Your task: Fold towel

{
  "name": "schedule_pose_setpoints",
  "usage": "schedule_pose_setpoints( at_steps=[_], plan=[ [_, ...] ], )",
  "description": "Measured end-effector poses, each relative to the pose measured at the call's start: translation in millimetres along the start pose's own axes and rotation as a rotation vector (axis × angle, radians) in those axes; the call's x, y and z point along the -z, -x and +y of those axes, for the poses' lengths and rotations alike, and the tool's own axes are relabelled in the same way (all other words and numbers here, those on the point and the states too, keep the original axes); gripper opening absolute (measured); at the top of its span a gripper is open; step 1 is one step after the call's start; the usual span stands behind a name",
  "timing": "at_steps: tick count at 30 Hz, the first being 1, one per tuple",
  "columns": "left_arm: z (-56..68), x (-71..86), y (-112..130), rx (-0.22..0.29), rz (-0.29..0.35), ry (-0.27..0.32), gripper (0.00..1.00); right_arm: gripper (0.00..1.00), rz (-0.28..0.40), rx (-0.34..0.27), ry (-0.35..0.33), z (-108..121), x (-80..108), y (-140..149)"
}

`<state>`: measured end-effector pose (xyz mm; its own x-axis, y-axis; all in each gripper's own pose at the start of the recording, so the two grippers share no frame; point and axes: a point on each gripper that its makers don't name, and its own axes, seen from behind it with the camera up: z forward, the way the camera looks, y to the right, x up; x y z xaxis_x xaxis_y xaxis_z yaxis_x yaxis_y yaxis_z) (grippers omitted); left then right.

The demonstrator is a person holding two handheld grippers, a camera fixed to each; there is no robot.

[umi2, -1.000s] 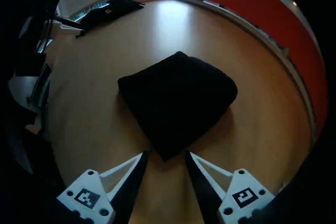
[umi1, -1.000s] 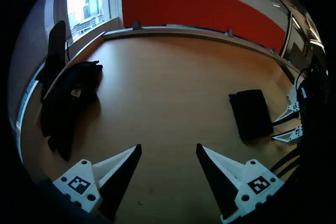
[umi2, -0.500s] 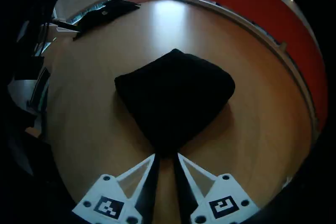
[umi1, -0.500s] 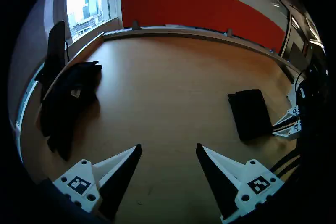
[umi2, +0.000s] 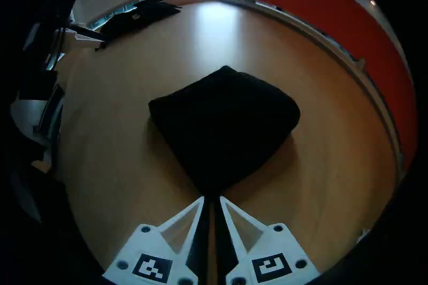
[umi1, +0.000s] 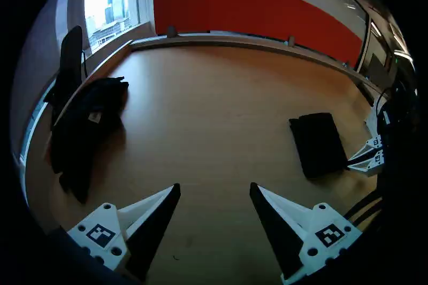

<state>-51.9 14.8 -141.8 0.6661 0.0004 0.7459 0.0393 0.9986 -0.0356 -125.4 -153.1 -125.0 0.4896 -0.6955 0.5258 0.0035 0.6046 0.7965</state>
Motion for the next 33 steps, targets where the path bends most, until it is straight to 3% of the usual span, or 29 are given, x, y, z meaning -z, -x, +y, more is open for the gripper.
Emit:
schedule_pose_setpoints(
  at_steps=[9,21,33],
  plan=[
    [0.9,-2.2,1,0.000,0.000,0.011,0.97,0.05,0.027,0.024,0.019,5,15.8,-21],
    [1.3,-3.8,-2,0.006,0.016,0.024,0.97,0.05,0.101,0.078,0.061,16,36.2,-80],
    [5.1,-4.6,-15,-0.008,0.035,0.042,0.97,0.05,0.199,0.093,0.102,29,59.7,-141]
  ],
)
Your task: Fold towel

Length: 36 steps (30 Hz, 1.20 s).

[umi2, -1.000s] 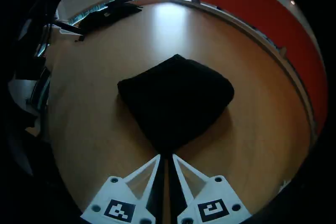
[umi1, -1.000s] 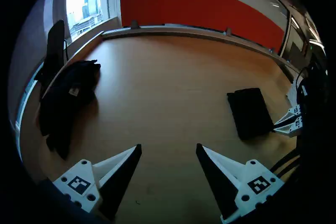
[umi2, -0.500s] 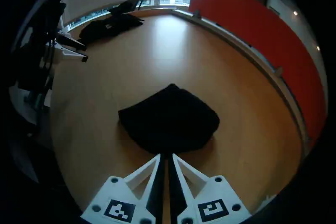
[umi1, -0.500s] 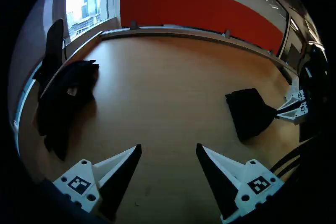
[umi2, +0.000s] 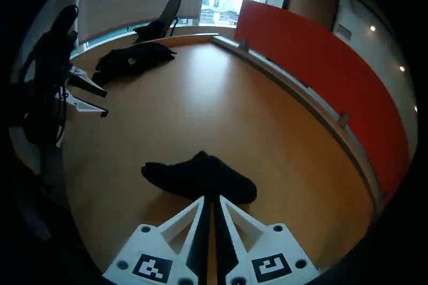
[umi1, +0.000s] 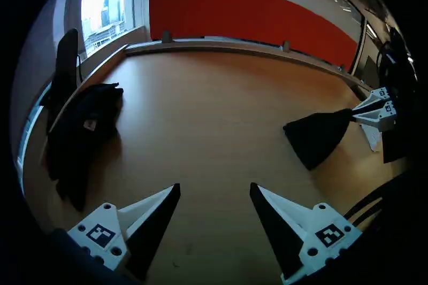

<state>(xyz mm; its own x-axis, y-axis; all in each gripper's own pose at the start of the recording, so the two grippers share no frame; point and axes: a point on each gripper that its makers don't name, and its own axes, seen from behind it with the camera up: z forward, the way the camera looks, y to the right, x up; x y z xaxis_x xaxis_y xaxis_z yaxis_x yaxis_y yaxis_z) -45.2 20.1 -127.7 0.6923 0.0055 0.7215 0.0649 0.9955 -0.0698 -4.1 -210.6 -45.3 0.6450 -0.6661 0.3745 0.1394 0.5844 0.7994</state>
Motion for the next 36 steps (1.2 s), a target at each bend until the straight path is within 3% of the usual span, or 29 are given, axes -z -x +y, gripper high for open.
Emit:
schedule_pose_setpoints(
  at_steps=[15,24,36],
  plan=[
    [7.6,1.3,-20,-0.020,0.023,0.022,0.97,0.05,0.077,-0.004,0.041,30,40.6,-40],
    [14.2,-0.8,-25,-0.028,0.024,0.034,0.97,0.05,0.078,-0.029,0.081,61,71.2,-31],
    [18.2,-3.4,-31,-0.041,0.018,0.032,0.97,0.05,0.101,-0.090,0.135,121,116.1,-19]
  ],
)
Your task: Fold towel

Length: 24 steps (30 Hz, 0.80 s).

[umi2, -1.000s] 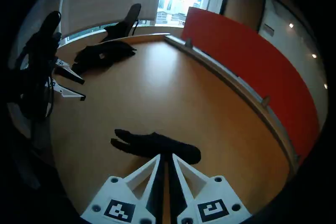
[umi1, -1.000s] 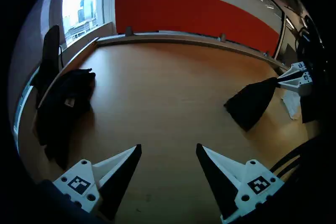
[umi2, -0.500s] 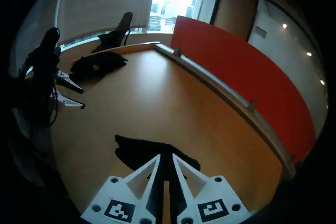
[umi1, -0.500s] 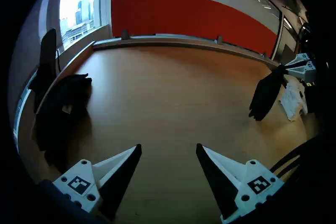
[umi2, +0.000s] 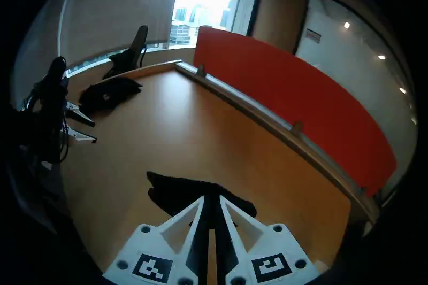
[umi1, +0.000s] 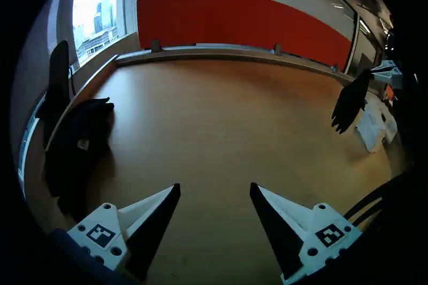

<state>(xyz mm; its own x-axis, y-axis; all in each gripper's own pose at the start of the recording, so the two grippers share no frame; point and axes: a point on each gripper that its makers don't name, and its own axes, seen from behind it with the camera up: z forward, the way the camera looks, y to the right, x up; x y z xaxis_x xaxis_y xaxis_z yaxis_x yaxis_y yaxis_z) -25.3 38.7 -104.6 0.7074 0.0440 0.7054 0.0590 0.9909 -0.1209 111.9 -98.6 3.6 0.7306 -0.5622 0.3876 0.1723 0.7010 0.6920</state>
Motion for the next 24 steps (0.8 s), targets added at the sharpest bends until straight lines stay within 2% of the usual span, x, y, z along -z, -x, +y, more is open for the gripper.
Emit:
schedule_pose_setpoints(
  at_steps=[12,24],
  plan=[
    [2.8,-2.1,-3,-0.003,-0.005,-0.011,0.97,0.05,-0.019,-0.024,0.085,73,37.7,16],
    [4.7,-3.2,-5,0.003,-0.009,-0.023,0.97,0.05,-0.077,-0.047,0.171,148,78.4,50]
  ],
)
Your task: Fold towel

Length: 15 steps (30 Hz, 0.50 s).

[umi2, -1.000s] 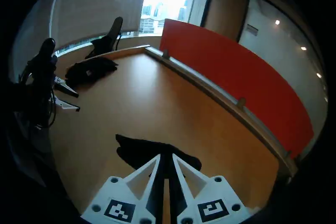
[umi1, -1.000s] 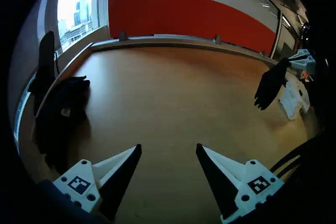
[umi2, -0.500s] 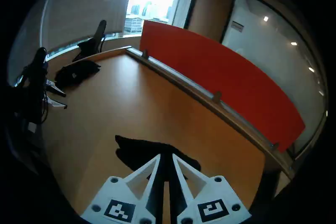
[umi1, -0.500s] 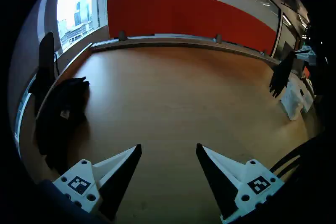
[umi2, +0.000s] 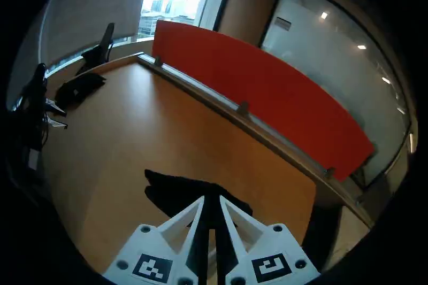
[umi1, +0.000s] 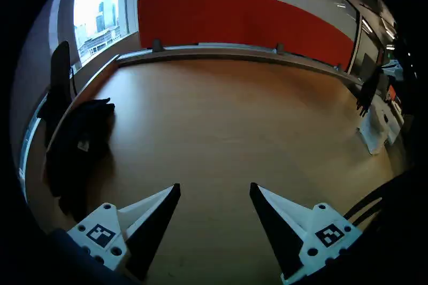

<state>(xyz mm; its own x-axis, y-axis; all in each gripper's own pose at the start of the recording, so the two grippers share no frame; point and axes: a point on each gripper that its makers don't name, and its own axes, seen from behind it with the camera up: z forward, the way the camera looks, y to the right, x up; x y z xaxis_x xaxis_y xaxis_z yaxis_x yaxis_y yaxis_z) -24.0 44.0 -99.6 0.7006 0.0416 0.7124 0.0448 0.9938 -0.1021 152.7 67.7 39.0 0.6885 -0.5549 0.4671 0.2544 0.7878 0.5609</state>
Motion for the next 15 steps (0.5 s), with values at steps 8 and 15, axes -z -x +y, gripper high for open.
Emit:
schedule_pose_setpoints(
  at_steps=[8,15],
  plan=[
    [4.8,-2.1,-3,-0.004,-0.002,-0.002,0.97,0.05,-0.016,-0.012,0.054,46,12.3,8],
    [9.2,-2.7,-5,-0.011,-0.003,-0.002,0.97,0.05,-0.022,-0.015,0.088,75,21.2,8]
  ],
)
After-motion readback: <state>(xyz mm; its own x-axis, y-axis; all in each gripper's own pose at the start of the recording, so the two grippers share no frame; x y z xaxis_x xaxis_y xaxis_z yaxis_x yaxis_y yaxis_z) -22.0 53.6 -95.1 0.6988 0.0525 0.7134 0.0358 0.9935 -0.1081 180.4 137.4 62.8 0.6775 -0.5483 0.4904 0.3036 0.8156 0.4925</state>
